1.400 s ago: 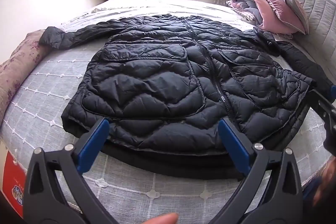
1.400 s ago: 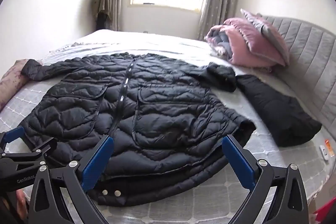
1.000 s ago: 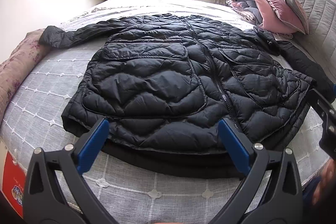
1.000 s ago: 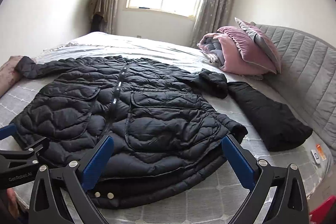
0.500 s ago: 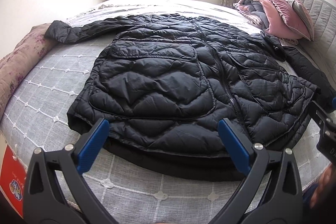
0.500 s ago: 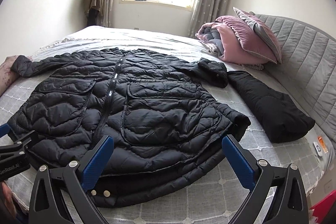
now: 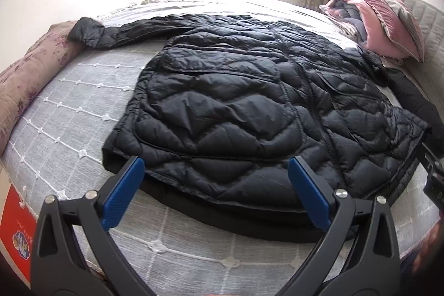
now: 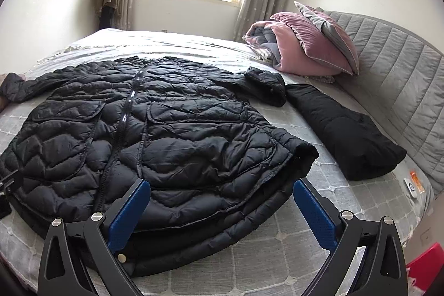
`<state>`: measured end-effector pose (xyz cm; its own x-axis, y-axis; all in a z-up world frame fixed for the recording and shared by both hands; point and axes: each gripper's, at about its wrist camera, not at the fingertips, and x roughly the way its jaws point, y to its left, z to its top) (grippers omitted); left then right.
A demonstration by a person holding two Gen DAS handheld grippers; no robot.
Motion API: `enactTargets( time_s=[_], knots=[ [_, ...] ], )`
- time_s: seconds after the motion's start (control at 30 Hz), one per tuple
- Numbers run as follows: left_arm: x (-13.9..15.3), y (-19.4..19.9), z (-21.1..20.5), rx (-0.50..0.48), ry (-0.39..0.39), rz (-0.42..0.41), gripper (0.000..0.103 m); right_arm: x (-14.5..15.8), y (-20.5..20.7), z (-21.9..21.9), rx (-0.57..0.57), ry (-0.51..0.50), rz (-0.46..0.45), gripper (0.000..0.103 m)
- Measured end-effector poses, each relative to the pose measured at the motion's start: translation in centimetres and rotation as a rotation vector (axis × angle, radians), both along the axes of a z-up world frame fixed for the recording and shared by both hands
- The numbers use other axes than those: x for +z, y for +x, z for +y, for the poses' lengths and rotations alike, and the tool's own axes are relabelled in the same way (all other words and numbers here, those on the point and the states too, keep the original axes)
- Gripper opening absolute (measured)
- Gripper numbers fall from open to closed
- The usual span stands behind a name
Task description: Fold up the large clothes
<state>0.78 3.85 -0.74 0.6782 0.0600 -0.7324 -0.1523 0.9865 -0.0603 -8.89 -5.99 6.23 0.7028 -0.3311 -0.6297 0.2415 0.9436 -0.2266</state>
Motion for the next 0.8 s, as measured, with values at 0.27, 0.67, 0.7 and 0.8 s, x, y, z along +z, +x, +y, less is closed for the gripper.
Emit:
enactTargets(
  time_s=[0.27,0.67,0.7,0.8],
  knots=[
    [-0.5,0.8,2.9,0.072,-0.048,0.024,0.103,-0.8,0.9,-1.5,-0.079,-0.001,0.020,0.103],
    [-1.7,2.4,8.3,0.207,-0.093,0.094,0.102,-2.9,4.3,-7.7,-0.171,0.156,0.117,0.103],
    [-1.8,2.4,8.5,0.211,-0.096,0.095,0.102,-2.9,4.5,-7.9,-0.175,0.173,0.124,0.103],
    [-2.3,2.8,8.4,0.194,-0.109,0.109,0.101,-3.1,4.9,-8.7,-0.195,0.205,0.131,0.103]
  ],
)
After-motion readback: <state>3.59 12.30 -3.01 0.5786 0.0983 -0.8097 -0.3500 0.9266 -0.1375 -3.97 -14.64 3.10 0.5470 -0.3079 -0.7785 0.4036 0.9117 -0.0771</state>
